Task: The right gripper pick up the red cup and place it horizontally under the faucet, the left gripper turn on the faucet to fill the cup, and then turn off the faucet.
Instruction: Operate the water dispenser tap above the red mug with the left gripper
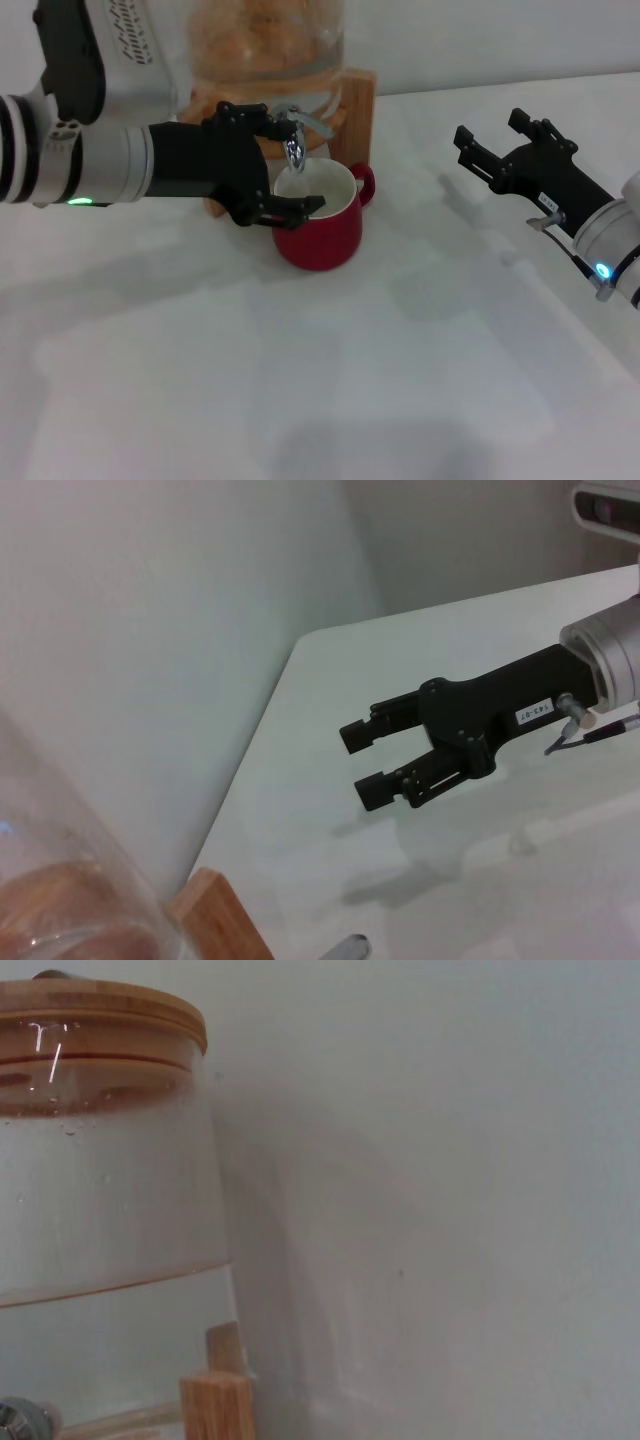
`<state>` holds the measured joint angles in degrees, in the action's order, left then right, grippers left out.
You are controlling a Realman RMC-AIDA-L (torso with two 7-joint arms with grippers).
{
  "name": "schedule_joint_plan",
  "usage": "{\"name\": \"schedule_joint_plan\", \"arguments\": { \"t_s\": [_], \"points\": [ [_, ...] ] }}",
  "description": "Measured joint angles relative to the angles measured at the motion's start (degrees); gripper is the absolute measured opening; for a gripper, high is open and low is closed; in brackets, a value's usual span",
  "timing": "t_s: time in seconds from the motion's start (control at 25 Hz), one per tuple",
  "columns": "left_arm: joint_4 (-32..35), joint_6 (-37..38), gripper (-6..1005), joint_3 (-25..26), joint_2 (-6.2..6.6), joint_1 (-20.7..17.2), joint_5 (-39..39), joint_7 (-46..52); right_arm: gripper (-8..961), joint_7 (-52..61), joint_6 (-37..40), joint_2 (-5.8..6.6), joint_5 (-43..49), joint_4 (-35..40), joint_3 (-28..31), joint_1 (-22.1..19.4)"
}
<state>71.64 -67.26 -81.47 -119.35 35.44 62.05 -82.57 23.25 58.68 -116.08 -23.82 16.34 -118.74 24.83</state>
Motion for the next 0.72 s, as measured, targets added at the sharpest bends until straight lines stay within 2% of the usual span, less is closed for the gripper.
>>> {"name": "schedule_joint_plan", "arguments": {
  "t_s": [0.72],
  "points": [
    [-3.1,0.0,858,-0.7,0.03,3.0,-0.5,-0.3,844,0.0,0.2,-0.03,-0.1,0.0,0.0,0.3]
  ]
}}
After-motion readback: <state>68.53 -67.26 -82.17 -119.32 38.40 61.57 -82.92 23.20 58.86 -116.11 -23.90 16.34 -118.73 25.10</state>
